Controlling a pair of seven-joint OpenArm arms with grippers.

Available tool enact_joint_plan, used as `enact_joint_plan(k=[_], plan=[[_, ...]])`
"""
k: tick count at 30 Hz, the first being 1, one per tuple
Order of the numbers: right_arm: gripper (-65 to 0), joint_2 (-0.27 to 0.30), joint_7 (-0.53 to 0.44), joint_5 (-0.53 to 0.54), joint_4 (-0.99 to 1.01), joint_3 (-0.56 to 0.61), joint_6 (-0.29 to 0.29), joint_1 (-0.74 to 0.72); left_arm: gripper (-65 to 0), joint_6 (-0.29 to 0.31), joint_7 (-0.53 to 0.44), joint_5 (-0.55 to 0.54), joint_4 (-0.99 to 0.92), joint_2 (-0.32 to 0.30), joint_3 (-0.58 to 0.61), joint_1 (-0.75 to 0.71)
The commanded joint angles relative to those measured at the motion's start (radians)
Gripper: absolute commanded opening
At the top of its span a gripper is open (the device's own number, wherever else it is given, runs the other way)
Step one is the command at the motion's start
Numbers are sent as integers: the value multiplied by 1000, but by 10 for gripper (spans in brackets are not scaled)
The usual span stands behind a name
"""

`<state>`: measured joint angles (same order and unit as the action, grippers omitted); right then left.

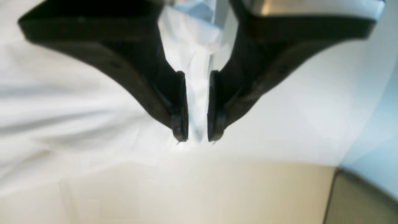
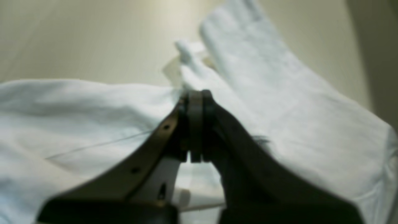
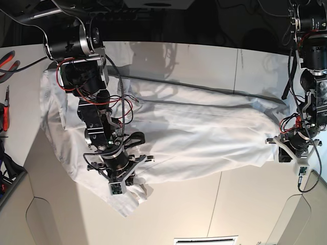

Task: Layout the t-shirt on the table in an organized manner, then fold the t-shirt properly
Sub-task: 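Drag the pinched fabric with the right gripper toward the shirt's lower edge, then pull both grippers back toward the robot, folding the shirt over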

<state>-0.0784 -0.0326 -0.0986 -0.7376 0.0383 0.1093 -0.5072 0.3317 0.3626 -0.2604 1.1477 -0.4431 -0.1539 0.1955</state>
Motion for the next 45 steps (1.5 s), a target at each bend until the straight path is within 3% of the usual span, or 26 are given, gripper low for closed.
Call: enact_joint_plan(k=[1,4,9,14,18,23,27,30,34,38,43,45], plan=[[-650,1,-27,2,-27,-1,-1,-33,-534,22,-22,-14,14,1,-2,37],[-650,7,-27,2,-31,-1,-23,-33,-534,24,-22,-20,-20,35,6,77],[-650,40,-26,1,-31,-1,-116,-35,-585,24,-33,-28,-182,90,68,188],[-650,100,-26,-33,-29,-1,-121,-35,-593,24,-56,20,-365,108,149,289],[-650,157,-26,-33,6,-1,-121,-35,-593,15,-79,84,-485,108,195,320],[-650,213,-27,-33,105,-2,-121,-35,-593,-53,-120,153,-579,102,195,317],[-650,247,-39,-56,174,-13,-122,-35,-593,-59,-119,172,-603,82,195,316],[-650,269,-39,-63,193,-53,-135,-34,-593,-61,-114,172,-604,60,195,315],[-650,291,-39,-53,196,-146,-163,-35,-593,-126,-106,172,-604,34,195,307],[-650,297,-40,-8,196,-224,-155,-35,-592,-137,-123,172,-603,25,195,300],[-650,296,-97,13,195,-235,-60,-35,-592,-137,-208,145,-588,25,195,301],[-650,296,-110,13,194,-235,-57,-35,-592,-137,-217,145,-565,25,195,301]])
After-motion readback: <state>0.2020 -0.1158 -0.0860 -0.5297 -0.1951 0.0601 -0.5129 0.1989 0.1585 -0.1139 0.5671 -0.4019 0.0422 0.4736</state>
